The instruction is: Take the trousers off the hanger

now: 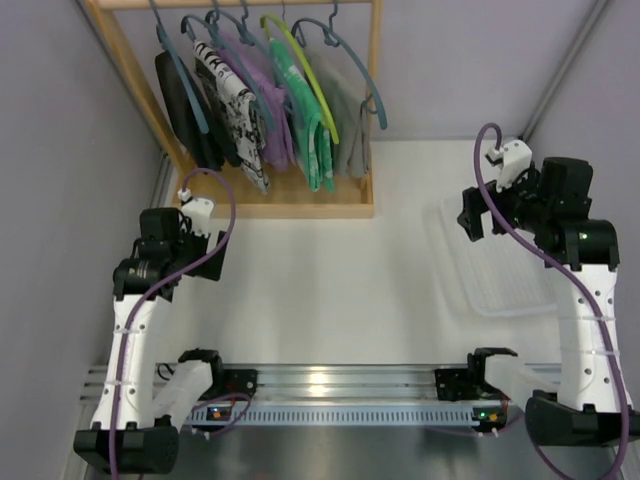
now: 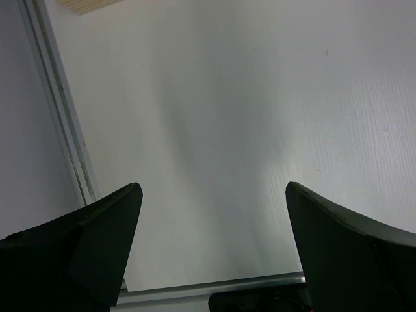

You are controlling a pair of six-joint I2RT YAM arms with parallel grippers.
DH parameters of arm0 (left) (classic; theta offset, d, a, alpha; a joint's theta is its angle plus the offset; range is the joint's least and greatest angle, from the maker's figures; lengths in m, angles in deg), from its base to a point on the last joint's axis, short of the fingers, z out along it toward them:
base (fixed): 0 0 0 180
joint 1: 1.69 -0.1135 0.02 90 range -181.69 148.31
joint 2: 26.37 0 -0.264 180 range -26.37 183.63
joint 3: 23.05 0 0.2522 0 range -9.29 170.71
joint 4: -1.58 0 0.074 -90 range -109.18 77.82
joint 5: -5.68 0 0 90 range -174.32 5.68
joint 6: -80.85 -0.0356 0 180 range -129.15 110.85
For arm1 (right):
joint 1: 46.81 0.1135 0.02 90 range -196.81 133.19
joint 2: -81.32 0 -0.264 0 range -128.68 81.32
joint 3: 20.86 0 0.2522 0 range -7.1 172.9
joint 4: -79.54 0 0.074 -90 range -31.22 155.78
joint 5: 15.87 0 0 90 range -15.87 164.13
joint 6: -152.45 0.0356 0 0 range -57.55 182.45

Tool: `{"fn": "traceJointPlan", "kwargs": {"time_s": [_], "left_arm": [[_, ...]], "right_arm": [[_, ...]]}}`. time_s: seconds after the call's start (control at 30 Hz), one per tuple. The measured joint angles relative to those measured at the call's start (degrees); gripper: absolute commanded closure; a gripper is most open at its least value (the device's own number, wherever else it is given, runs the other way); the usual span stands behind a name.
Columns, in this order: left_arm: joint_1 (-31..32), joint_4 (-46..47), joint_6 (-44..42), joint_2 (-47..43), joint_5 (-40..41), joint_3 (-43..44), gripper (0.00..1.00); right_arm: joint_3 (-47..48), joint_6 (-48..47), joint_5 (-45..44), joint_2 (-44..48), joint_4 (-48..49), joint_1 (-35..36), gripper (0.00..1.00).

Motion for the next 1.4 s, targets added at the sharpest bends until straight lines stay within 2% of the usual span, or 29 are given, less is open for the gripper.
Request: {"fn": "traceJointPlan", "kwargs": {"time_s": [0.1, 0.17, 0.23, 0.4, 0.47, 0.53, 0.67, 0.73, 1.03, 1.4], "left_arm": [[0.00, -0.15, 0.44, -0.15, -1.79, 1.88, 0.01], [0.00, -0.37, 1.07, -0.20, -3.85, 3.72, 0.01], [0.00, -0.42, 1.68, -0.22, -5.95, 6.12, 0.01], [0.00, -0.39, 3.02, 0.66, -8.74, 11.67, 0.01], [0.00, -0.37, 3.21, 0.98, -8.96, 12.24, 0.01], [0.00, -0.76, 3.48, 0.98, -9.07, 12.24, 0.01], [0.00, -0.85, 4.17, 0.55, -9.33, 12.20, 0.01], [0.00, -0.87, 4.42, 0.15, -9.60, 12.04, 0.01], [0.00, -1.01, 5.55, -0.42, -10.21, 11.56, 0.02], [0.00, -1.25, 6.93, -2.14, -10.34, 10.95, 0.02]], "right_arm": [[6.80, 0.94, 1.33, -3.28, -2.47, 0.00, 0.01], [14.78, 1.86, 3.10, -7.21, -5.25, 0.00, 0.01], [24.17, 2.58, 4.92, -12.07, -6.43, 0.00, 0.01], [55.52, 4.44, 7.76, -29.86, -8.87, 1.95, 0.01], [61.70, 5.16, 7.78, -34.01, -7.26, 3.91, 0.01], [60.35, 6.03, 7.13, -34.23, -5.09, 5.95, 0.01], [48.94, 9.09, 5.14, -29.79, 5.18, 11.10, 0.02], [46.45, 11.04, 4.35, -28.94, 9.77, 13.14, 0.04], [48.61, 19.39, -1.11, -32.81, 26.99, 21.00, 0.19], [48.61, 17.53, -13.53, -42.99, 31.50, 31.80, 0.25]]}}
